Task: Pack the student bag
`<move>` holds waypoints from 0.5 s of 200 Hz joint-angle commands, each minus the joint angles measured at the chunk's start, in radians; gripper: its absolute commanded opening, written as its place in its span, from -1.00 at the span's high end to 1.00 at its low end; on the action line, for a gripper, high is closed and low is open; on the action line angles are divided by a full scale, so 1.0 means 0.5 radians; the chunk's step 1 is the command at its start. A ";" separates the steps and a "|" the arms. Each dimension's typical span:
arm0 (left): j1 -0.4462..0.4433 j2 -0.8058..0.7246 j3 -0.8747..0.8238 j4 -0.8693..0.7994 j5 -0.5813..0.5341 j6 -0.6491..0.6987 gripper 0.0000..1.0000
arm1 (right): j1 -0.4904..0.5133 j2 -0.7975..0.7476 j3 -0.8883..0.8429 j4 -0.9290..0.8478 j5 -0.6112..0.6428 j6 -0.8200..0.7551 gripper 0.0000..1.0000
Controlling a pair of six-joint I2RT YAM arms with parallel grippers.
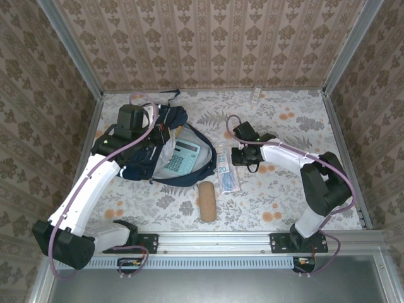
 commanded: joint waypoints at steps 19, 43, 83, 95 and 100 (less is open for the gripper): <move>0.016 -0.082 0.015 0.089 0.014 -0.044 1.00 | -0.024 0.170 0.246 0.027 -0.040 -0.126 0.29; 0.016 -0.095 0.013 0.074 0.010 -0.047 1.00 | -0.041 0.355 0.447 0.045 -0.087 -0.234 0.07; 0.017 -0.111 0.018 0.050 -0.004 -0.043 1.00 | -0.069 0.652 0.784 0.041 -0.154 -0.341 -0.10; 0.016 -0.113 0.020 0.040 -0.007 -0.042 1.00 | -0.086 0.739 0.879 0.025 -0.175 -0.353 -0.16; 0.016 -0.114 0.019 0.039 -0.010 -0.039 1.00 | -0.092 0.774 0.911 0.023 -0.196 -0.358 -0.18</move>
